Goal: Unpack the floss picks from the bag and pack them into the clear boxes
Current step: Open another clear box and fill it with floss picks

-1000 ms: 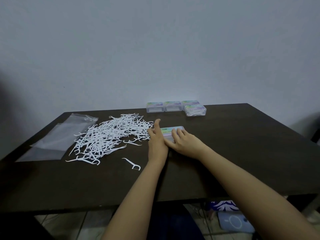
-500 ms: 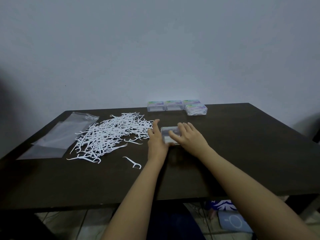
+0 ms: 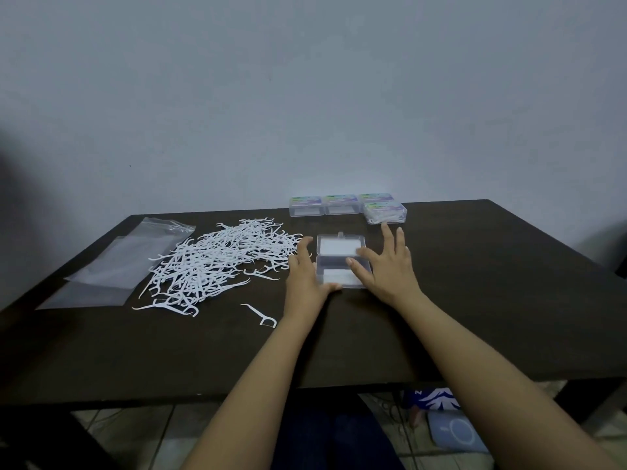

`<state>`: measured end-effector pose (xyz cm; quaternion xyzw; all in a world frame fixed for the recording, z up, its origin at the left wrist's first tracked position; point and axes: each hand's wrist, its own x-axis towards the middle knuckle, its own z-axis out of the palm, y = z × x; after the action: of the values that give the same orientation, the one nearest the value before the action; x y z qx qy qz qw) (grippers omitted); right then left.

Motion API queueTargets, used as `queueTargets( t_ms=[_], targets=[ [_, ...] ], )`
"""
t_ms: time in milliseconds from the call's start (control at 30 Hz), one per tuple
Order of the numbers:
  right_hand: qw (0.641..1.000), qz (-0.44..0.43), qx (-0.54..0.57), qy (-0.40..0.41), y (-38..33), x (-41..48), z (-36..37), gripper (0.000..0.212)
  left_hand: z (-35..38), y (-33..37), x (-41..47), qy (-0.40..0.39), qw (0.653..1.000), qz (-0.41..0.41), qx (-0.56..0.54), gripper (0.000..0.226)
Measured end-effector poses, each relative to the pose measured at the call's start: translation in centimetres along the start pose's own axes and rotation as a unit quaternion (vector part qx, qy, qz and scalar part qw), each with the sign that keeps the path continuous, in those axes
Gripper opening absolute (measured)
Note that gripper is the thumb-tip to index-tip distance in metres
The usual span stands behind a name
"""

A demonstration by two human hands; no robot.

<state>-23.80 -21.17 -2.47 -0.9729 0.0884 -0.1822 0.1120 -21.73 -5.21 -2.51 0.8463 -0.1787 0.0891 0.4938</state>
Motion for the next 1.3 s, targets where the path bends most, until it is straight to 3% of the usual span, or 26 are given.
queueTargets(
  t_ms=[133,267,367,500,600,667,733,800,833,933,1033,1167,1300],
  targets=[
    [0.999,0.010,0.020,-0.041,0.0,0.0,0.1,0.048,0.0,0.1,-0.1,-0.004,1.000,0.006,0.008,0.092],
    [1.000,-0.005,-0.018,-0.023,-0.1,-0.2,-0.2,0.056,-0.3,-0.2,-0.2,-0.038,0.999,0.023,-0.020,0.091],
    [0.997,-0.045,-0.055,0.039,-0.5,-0.3,-0.4,0.073,-1.9,-0.6,0.0,-0.065,0.997,0.037,-0.011,0.091],
    [0.970,-0.154,-0.093,0.162,-1.9,-0.5,0.3,0.052,-5.9,-0.8,0.9,-0.083,0.993,0.044,0.073,0.061],
    [0.957,-0.214,-0.041,0.194,-4.9,-1.1,1.3,0.046,-9.6,-1.9,1.2,-0.160,0.978,0.045,0.127,0.044],
    [0.952,-0.251,0.005,0.175,-7.4,-1.8,1.9,0.047,-11.6,-2.8,0.8,-0.228,0.961,0.028,0.156,0.047],
    [0.948,-0.295,0.042,0.116,-9.7,-2.4,2.3,0.053,-13.0,-3.9,0.1,-0.246,0.942,0.017,0.226,0.071],
    [0.949,-0.307,0.072,0.031,-11.6,-2.7,2.5,0.063,-14.2,-4.9,-0.6,-0.209,0.938,0.000,0.278,0.095],
    [0.952,-0.297,0.078,-0.020,-12.2,-2.7,2.5,0.068,-14.7,-5.7,-0.9,-0.178,0.940,-0.013,0.291,0.095],
    [0.963,-0.225,0.097,-0.114,-12.8,-2.1,2.9,0.076,-15.4,-7.7,-1.6,-0.098,0.937,-0.076,0.325,0.069],
    [0.971,-0.155,0.116,-0.142,-13.2,-1.2,3.4,0.077,-15.1,-8.8,-1.9,-0.054,0.933,-0.122,0.333,0.063],
    [0.981,-0.090,0.093,-0.142,-13.7,0.0,4.0,0.074,-14.1,-8.9,-1.2,-0.012,0.927,-0.123,0.353,0.053],
    [0.990,-0.091,0.012,-0.110,-14.1,1.1,4.3,0.053,-12.8,-8.4,-0.6,0.075,0.927,-0.110,0.350,0.032]
  ],
)
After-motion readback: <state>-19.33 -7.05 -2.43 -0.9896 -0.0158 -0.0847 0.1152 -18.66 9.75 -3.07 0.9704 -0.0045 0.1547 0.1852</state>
